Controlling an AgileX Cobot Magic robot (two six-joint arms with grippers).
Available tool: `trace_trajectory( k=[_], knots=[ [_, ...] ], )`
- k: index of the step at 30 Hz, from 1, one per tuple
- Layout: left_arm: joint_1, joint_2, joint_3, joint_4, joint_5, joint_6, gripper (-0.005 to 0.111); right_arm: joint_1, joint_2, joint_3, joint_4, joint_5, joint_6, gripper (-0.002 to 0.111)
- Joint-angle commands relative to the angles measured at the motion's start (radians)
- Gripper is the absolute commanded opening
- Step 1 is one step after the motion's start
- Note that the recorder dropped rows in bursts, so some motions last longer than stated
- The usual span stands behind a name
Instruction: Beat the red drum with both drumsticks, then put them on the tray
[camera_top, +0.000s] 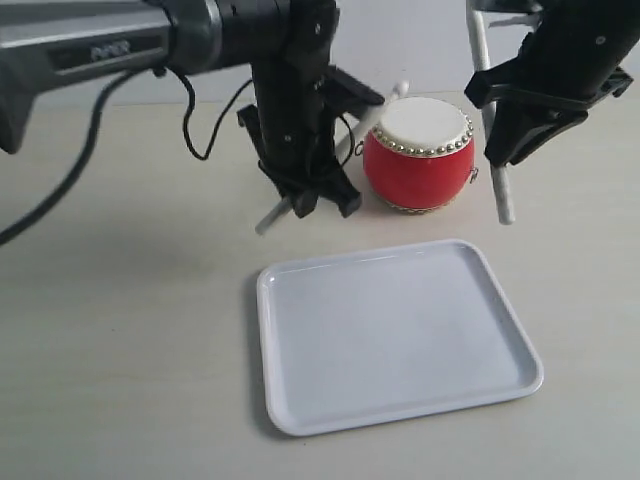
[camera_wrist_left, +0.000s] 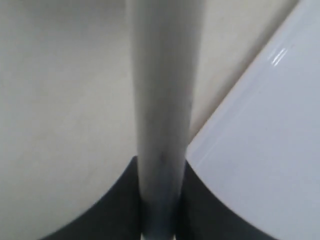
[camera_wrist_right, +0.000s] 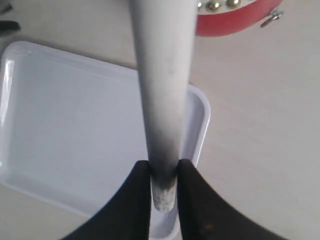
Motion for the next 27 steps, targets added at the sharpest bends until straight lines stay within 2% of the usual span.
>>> trace_trajectory(
  k=[1,6,12,18,27],
  knots=[
    [0.001,-0.129,-0.009,0.006,0.011,-0.018,0.0,-0.003,0.139,0.0,0.035,-0.005,0.0,0.0],
    [0.001,-0.173,-0.009,0.0,0.011,-0.018,0.0,-0.003,0.259,0.0,0.045,-0.005,-0.026,0.0],
    [0.001,-0.173,-0.009,0.001,0.011,-0.021,0.0,-0.003,0.27,0.0,0.052,-0.005,-0.026,0.0],
    [0.001,-0.134,-0.009,-0.041,-0.018,-0.021,0.0,-0.003,0.119,0.0,0.055,-0.005,-0.026,0.0],
    [0.001,0.078,-0.009,-0.087,-0.106,-0.013,0.0,-0.003,-0.172,0.0,0.049,-0.005,-0.026,0.0]
  ],
)
